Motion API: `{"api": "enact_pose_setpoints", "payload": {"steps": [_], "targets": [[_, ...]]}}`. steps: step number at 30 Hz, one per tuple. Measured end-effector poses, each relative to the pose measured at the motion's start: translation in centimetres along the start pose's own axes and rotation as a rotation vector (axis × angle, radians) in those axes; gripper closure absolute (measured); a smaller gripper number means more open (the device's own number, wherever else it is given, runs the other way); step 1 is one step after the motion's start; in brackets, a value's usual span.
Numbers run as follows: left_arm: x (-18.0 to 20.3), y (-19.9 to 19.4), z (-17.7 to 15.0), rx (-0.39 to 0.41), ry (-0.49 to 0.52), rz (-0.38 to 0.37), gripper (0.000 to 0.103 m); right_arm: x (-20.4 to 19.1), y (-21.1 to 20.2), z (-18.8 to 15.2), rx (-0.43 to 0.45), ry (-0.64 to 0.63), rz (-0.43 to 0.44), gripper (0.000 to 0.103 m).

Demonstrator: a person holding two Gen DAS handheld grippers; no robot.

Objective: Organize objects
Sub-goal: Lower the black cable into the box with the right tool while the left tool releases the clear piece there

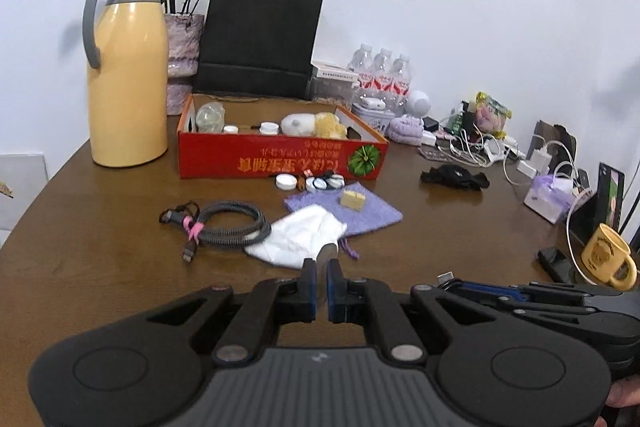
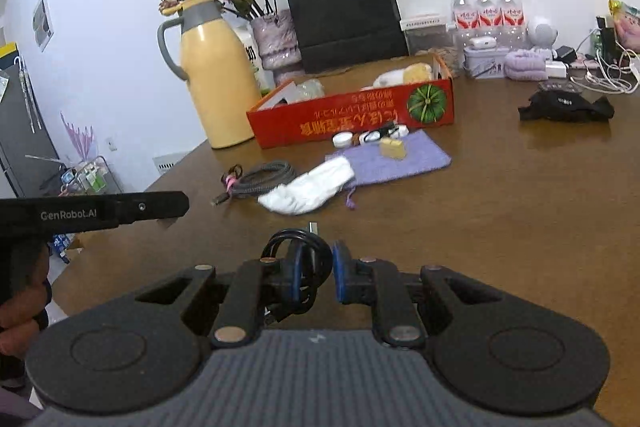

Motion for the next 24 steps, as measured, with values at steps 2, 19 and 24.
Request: {"api": "enact_pose_setpoints", "payload": {"steps": [2, 19, 24], "targets": [[-0.2, 1.4, 1.8, 0.002, -0.005, -0.021, 0.099, 0.7, 0.8, 1.1, 0.013, -0.018, -0.001, 0.087], [-6.9, 33.3, 23.5, -0.233, -0.092, 0.18, 0.098, 9.9, 36.4, 25.3, -0.218, -0.24, -0.032, 0.087], [-9.9, 36.1, 23.8, -0.241, -0.166, 0.21, 0.075, 10.8, 44.3, 25.1, -0.322, -0.247, -0.011, 0.086]]}}
Point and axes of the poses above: each gripper's, at about its wrist camera, not at the fingertips, and y roughly the way its jaws point, x to its right, z to its top, the point moved 4 cm from there along y, roughly the way its jaws point, and after that the axes turned 13 degrees about -y, right-handed, at the moved point
